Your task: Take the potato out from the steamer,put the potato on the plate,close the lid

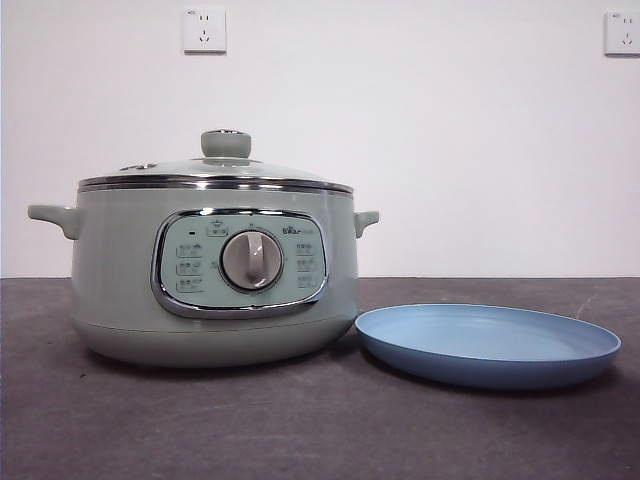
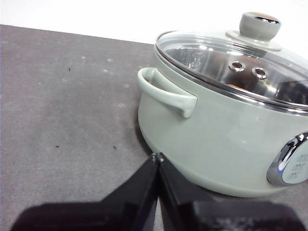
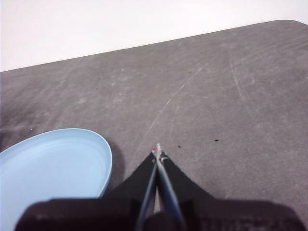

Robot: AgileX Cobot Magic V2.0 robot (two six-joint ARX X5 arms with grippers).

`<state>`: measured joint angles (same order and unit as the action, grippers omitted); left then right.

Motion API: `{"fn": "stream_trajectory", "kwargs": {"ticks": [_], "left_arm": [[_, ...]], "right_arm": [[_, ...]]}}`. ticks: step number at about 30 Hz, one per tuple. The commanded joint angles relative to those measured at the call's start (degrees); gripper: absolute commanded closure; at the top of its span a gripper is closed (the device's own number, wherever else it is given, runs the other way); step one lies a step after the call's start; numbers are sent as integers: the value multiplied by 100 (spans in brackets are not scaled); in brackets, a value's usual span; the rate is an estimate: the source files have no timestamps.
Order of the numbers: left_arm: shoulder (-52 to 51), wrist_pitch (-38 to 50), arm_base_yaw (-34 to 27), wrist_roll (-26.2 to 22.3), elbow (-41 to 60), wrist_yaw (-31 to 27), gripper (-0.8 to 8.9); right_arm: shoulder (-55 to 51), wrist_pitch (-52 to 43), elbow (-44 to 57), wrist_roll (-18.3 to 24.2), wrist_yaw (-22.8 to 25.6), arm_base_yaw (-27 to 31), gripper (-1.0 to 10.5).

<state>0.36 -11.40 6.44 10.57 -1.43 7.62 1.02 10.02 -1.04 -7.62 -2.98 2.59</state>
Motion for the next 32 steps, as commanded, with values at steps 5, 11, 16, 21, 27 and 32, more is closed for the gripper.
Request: {"fn": "stream_trajectory", "kwargs": {"ticks": [5, 11, 16, 21, 27, 32], "left_arm": [[-9, 28, -15, 339, 57, 17, 817], [-9, 280, -15, 1176, 48, 389, 819], [-7, 175, -15, 1386, -358, 968, 819], [90, -151, -17, 1375, -1209, 1047, 819], [820, -227, -15, 1318, -2378, 1056, 819], [1851, -485, -15, 942, -3453, 1246, 819]], "right_arm": [[2, 20, 70, -1357, -9, -2, 947], [2, -63, 52, -2343, -472, -2, 951], [61, -94, -348, -2503, -968, -2, 956], [326, -98, -1189, -2461, -1060, -2, 956], [1272, -70, -2557, -1718, -1073, -2, 956], [2326, -35, -3851, -1082, -1547, -2, 956]]}}
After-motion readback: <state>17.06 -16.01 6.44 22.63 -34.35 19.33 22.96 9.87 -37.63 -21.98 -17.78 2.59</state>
